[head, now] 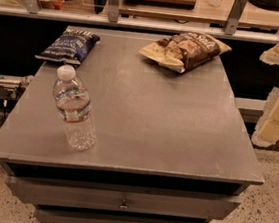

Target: Move water bottle near blue chip bag

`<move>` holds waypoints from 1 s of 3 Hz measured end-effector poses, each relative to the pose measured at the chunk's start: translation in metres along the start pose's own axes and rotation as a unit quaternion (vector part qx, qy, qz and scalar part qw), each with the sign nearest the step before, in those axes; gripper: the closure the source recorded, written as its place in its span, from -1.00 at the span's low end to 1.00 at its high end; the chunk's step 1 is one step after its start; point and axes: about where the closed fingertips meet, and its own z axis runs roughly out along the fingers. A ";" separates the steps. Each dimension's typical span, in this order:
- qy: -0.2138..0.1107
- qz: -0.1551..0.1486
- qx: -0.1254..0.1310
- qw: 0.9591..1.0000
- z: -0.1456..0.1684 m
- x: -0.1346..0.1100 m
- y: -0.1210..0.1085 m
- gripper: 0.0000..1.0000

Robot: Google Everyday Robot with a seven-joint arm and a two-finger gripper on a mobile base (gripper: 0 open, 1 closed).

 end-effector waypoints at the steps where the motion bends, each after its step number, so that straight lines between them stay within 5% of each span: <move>1: 0.000 0.000 0.000 1.000 0.000 0.000 0.000 -1.00; 2: -0.039 0.008 -0.016 0.999 0.019 -0.019 0.012 -1.00; 3: -0.160 0.027 -0.077 0.984 0.088 -0.085 0.048 -1.00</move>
Offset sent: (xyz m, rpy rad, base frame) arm -0.0064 0.1049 -0.0756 0.3803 0.0692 0.0501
